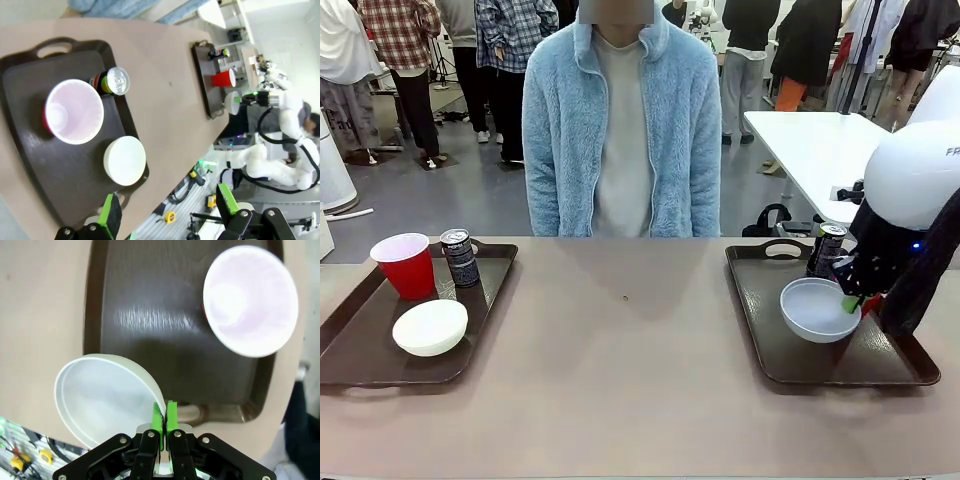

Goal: Prepare tableware on both trays.
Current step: Pick up a Picnic Bowl from the table and place it on a Handle tray.

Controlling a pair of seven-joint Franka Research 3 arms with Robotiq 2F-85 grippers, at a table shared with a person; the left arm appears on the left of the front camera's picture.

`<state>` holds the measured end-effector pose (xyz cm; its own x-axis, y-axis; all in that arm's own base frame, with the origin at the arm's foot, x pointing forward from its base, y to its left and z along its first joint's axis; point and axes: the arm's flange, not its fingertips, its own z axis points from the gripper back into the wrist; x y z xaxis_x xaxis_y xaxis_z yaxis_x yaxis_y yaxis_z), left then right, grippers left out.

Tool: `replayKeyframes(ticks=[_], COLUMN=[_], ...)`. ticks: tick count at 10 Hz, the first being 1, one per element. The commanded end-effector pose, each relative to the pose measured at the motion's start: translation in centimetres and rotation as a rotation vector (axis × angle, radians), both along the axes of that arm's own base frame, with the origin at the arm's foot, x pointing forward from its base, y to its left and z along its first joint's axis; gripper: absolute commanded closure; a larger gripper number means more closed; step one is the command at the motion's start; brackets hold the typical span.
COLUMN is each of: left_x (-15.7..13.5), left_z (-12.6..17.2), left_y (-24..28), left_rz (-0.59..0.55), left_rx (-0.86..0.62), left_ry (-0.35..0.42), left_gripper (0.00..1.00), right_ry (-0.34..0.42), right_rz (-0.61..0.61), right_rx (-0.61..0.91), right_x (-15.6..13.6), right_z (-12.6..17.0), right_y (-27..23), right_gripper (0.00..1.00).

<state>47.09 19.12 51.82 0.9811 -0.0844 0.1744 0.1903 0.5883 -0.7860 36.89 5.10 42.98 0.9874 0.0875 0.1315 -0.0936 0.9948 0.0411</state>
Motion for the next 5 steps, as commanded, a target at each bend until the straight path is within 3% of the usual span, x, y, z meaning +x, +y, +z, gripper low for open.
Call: replayKeyframes(ticks=[1, 5], left_x=[-0.2, -0.2], left_z=[0.2, 0.2], left_y=[0.0, 0.0], left_rz=[-0.006, -0.006], left_rx=[0.006, 0.006], left_ry=[0.001, 0.001], left_gripper=[0.0, 0.0], right_ry=[-0.046, -0.101], right_rz=[-0.04, -0.058], right_rx=[0.045, 0.077], right_x=[0.3, 0.6], right_z=[-3.1, -5.1], right_y=[0.2, 0.9], right_gripper=[1.0, 1.0])
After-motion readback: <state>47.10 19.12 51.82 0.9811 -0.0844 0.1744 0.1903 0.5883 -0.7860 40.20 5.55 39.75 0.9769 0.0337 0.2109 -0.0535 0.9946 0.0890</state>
